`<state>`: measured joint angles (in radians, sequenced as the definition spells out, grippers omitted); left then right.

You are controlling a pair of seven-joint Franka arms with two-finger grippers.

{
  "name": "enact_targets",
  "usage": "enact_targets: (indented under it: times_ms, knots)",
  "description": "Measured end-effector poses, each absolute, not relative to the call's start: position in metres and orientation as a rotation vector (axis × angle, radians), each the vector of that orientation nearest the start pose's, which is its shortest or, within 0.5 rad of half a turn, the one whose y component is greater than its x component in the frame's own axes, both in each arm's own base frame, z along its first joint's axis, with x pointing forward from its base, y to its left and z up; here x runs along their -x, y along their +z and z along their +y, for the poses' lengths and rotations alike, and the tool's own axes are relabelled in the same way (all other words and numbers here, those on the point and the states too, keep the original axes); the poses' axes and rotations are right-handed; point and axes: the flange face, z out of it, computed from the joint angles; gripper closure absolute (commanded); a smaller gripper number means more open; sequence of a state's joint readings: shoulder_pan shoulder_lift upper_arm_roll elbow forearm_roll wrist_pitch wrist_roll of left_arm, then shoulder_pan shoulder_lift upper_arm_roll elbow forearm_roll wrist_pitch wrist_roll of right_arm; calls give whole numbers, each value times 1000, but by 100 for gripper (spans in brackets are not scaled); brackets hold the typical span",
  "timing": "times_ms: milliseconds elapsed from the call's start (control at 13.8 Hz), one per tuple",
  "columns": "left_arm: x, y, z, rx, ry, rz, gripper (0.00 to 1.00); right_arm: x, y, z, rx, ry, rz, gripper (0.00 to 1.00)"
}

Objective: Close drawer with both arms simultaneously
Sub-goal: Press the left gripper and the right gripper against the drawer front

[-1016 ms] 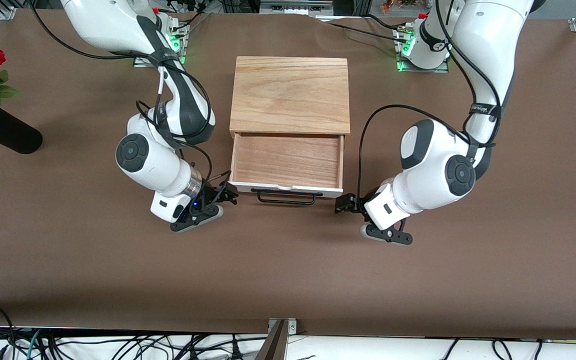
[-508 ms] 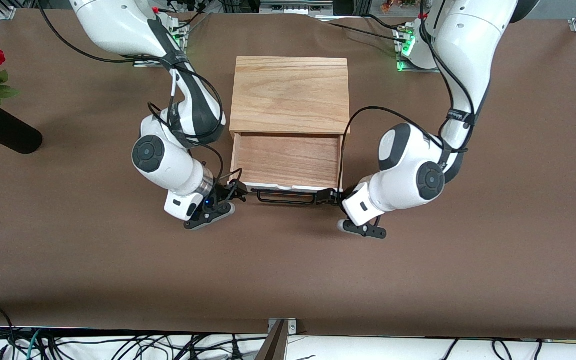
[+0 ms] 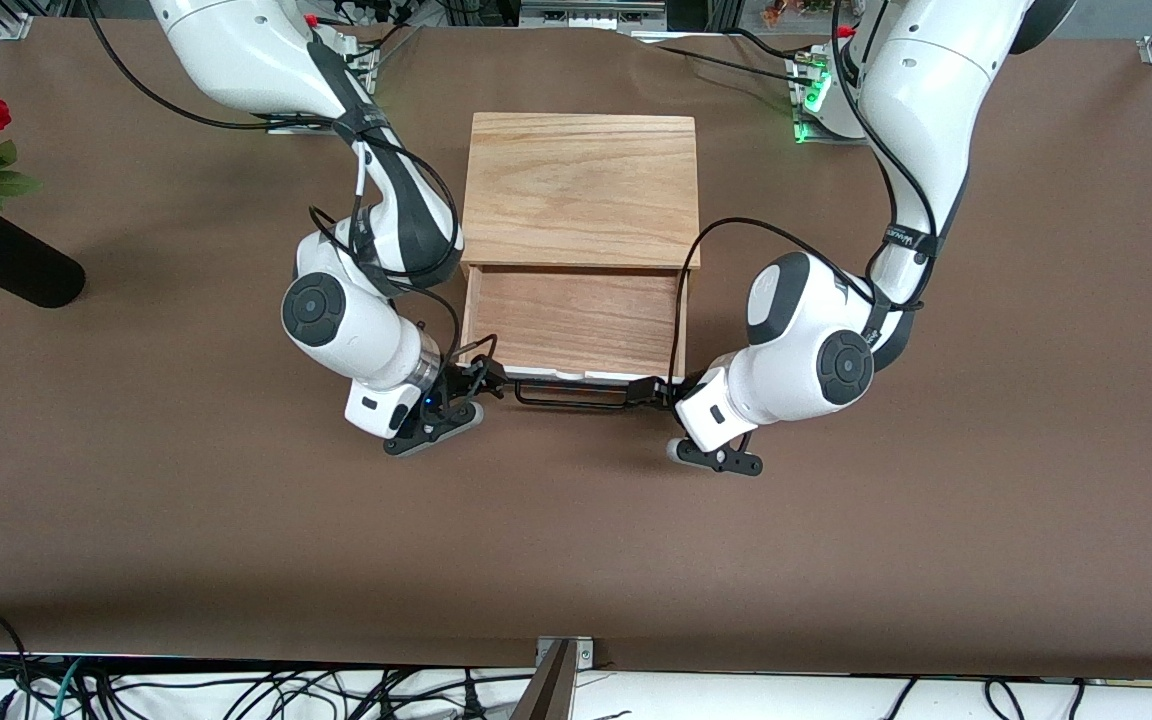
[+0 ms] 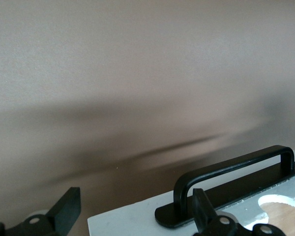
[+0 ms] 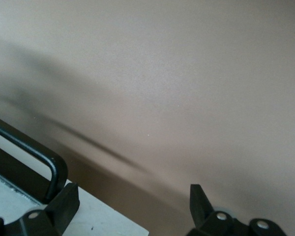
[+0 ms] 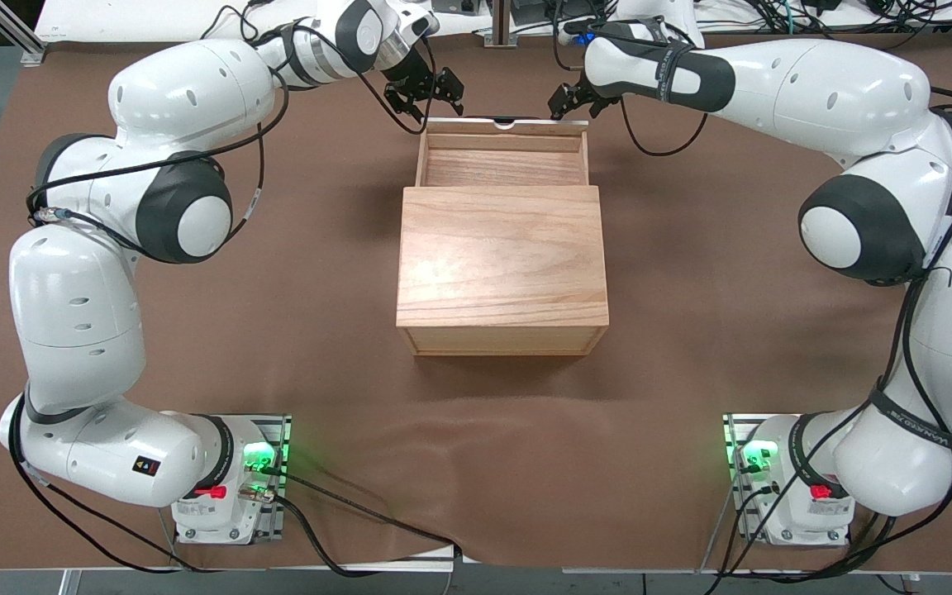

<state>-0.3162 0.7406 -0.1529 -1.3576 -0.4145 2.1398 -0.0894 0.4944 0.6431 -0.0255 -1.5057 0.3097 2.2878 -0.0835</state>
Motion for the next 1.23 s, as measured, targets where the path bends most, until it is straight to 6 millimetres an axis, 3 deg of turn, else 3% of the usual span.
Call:
enact_targets:
  times_ms: [508,1233]
  knots:
    - [-654,286,-344,3599,258,155,0,-637,301,345,2832,-125,-549,0]
    - [-650,284,-342,3580,370,97,0,-632,300,352,2836,-76,-554,0]
